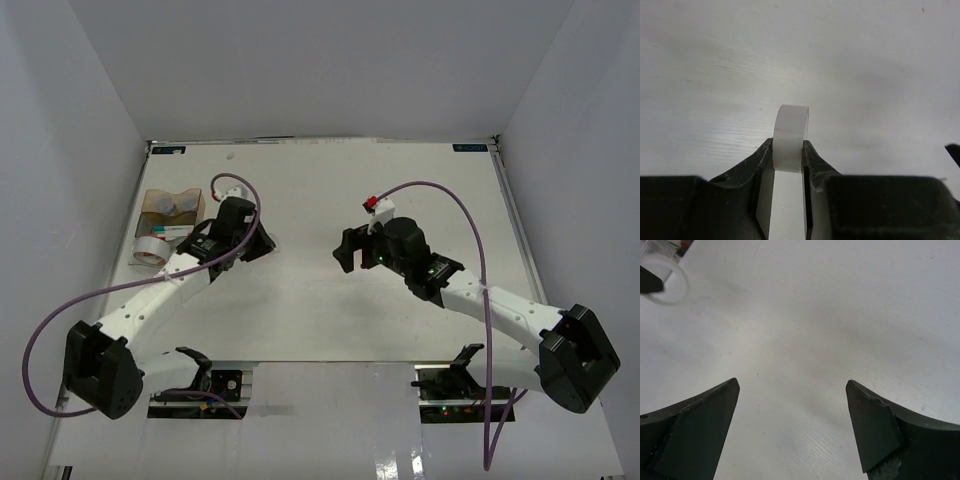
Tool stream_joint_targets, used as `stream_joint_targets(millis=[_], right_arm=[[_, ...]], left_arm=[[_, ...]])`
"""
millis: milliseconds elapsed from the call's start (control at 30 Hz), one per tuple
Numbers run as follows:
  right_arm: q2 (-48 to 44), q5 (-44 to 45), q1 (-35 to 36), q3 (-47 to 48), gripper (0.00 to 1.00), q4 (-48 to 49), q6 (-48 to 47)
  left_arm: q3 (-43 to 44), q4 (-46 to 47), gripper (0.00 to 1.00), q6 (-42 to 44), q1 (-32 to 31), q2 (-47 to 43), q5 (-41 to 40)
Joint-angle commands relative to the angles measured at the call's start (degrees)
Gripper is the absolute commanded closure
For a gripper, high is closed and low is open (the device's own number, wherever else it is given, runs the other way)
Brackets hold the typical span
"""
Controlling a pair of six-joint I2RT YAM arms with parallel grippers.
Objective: Sort the stationery into containers
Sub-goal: Place the stationery in the storage box.
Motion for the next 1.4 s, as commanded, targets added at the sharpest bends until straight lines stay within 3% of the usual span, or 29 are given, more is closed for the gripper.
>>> stream_joint_targets(millis=[0,233,333,500,1067,1367], right_arm=[[-2.02,3.53,-0.04,-2.18,0.06,-0.12,-2.06],[-0.35,1.51,-0.83,-5.26,0.07,2.24,-2.59],[-0.09,-0.34,-1.36,-6.67,0.07,4.09,-2.50],[-0.35,-1.48,-3.29,-8.95,0.07,5.41,-2.94],[1.15,-9.31,-7.69,-11.94,0.08,9.98,-0.83],[1.32,-9.66,-8.13,-12.12,0.09,9.99,-0.74]], left_arm=[[2.55,-9.51,0.97,4.45,6.91,-6.07,-4.31],[7.55,-17.00,0.99,13.76,25.52,-5.56,-3.52],[8.61,-17.18,0.99,16.41,33.08,-3.19,0.52],[9.50,-15.51,0.97,18.78,39.96,-0.02,1.75],[11.26,-11.91,0.89,20.10,44.19,10.09,2.37],[10.29,-10.67,0.74,20.01,44.98,11.76,2.02]])
